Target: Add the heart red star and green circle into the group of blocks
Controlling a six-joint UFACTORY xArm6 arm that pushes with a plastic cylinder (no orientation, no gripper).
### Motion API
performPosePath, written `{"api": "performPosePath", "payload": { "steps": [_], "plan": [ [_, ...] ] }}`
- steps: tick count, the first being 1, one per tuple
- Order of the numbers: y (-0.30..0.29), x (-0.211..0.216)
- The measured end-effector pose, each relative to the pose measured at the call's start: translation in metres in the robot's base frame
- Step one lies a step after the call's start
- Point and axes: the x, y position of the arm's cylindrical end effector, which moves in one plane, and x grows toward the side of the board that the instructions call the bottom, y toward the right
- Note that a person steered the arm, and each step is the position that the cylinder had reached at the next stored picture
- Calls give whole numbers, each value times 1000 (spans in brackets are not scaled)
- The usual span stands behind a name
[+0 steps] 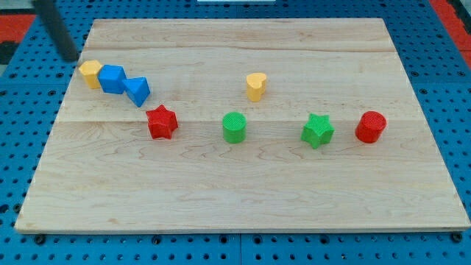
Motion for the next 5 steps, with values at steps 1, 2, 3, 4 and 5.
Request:
{"api": "performPosePath", "payload": {
  "steps": [1, 2, 3, 4, 5],
  "plan": [
    [107, -33],
    [237, -23],
    [291, 42],
    [349, 71],
    [356, 110]
  ]
}}
